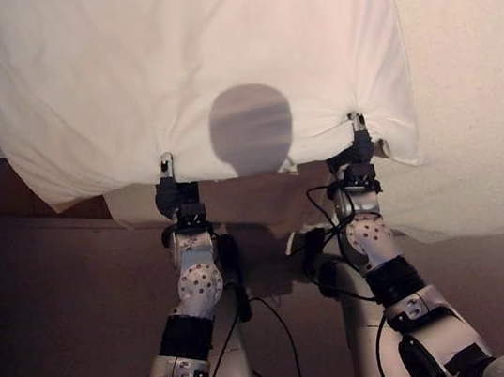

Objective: Make the bed

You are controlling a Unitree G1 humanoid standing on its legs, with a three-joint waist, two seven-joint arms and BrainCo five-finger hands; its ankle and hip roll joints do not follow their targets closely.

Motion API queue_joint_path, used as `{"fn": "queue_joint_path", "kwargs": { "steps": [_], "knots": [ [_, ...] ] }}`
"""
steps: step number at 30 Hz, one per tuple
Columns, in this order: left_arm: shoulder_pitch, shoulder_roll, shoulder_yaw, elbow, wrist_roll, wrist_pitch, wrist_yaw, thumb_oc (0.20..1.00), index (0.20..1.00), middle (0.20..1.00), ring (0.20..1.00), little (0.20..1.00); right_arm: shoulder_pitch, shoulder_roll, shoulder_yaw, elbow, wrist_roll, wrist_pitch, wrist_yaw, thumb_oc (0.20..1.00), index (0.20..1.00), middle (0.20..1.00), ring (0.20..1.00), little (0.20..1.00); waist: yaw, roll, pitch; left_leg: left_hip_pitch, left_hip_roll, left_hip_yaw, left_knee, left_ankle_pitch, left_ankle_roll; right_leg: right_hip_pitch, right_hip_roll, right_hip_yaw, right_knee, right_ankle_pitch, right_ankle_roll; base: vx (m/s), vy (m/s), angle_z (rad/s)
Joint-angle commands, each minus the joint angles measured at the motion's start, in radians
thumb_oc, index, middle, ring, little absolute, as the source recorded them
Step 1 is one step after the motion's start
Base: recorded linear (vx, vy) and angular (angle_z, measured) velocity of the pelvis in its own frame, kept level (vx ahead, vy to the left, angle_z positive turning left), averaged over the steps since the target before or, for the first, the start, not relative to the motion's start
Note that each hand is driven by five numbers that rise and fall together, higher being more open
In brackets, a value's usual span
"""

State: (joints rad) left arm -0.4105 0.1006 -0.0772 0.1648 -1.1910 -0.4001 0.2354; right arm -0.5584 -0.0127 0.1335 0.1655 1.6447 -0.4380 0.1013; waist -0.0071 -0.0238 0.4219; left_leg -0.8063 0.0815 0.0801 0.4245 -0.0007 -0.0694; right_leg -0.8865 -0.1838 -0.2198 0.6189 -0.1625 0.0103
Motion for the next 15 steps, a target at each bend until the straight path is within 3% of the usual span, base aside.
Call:
{"fn": "queue_joint_path", "kwargs": {
  "steps": [1,3,4,6,7,8,15],
  "knots": [
    [0.045,0.038,0.099,-0.06,0.015,-0.084,-0.031,1.0,1.0,1.0,1.0,1.0,0.09,-0.025,-0.025,-0.165,-0.006,-0.083,0.1,0.2,0.2,0.2,0.2,0.2,-0.025,0.049,-0.095,-0.036,-0.049,0.012,-0.003,-0.033,0.078,0.027,0.064,0.03,-0.143,0.147,0.063,0.0,0.0,0.0],
    [0.032,0.04,0.099,-0.041,0.0,-0.083,-0.037,1.0,1.0,1.0,1.0,1.0,0.105,-0.023,-0.007,-0.213,-0.017,-0.09,0.106,0.2,0.2,0.2,0.2,0.2,-0.029,0.046,-0.096,-0.024,-0.049,0.006,0.004,-0.057,0.071,0.035,0.07,0.043,-0.135,0.129,0.073,0.03,0.007,-0.01],
    [0.024,0.037,0.096,-0.035,-0.01,-0.082,-0.044,1.0,1.0,1.0,1.0,1.0,0.109,-0.023,0.003,-0.233,-0.018,-0.089,0.112,0.2,0.2,0.2,0.2,0.2,-0.033,0.043,-0.091,-0.037,-0.048,0.017,0.009,-0.038,0.078,0.026,0.066,0.036,-0.136,0.146,0.063,-0.01,0.015,-0.04],
    [-0.001,0.043,0.094,-0.002,-0.024,-0.078,-0.055,1.0,1.0,1.0,1.0,1.0,0.125,-0.029,0.026,-0.26,-0.028,-0.077,0.127,0.2,0.2,0.2,0.2,0.2,-0.04,0.04,-0.097,-0.029,-0.045,0.012,0.016,-0.061,0.07,0.03,0.07,0.046,-0.128,0.128,0.073,-0.01,0.019,-0.04],
    [-0.02,0.042,0.091,0.017,-0.044,-0.078,-0.075,1.0,1.0,1.0,1.0,1.0,0.133,-0.031,0.042,-0.293,-0.033,-0.065,0.146,0.2,0.2,0.2,0.2,0.2,-0.047,0.034,-0.094,-0.043,-0.042,0.024,0.019,-0.042,0.077,0.019,0.067,0.042,-0.131,0.147,0.062,0.07,0.01,-0.03],
    [-0.03,0.039,0.085,0.021,-0.057,-0.079,-0.086,1.0,1.0,1.0,1.0,1.0,0.139,-0.032,0.057,-0.308,-0.036,-0.062,0.152,0.2,0.2,0.2,0.2,0.2,-0.049,0.033,-0.098,-0.031,-0.041,0.018,0.019,-0.064,0.068,0.029,0.072,0.05,-0.127,0.128,0.073,0.0,0.01,-0.04],
    [-0.076,0.031,0.082,0.085,-0.128,-0.075,-0.13,1.0,1.0,1.0,1.0,1.0,0.179,-0.052,0.109,-0.38,-0.034,-0.057,0.164,0.2,0.2,0.2,0.2,0.2,-0.071,0.021,-0.105,-0.034,-0.034,0.024,0.025,-0.069,0.065,0.025,0.077,0.058,-0.127,0.131,0.072,0.01,0.003,-0.02]
  ]
}}
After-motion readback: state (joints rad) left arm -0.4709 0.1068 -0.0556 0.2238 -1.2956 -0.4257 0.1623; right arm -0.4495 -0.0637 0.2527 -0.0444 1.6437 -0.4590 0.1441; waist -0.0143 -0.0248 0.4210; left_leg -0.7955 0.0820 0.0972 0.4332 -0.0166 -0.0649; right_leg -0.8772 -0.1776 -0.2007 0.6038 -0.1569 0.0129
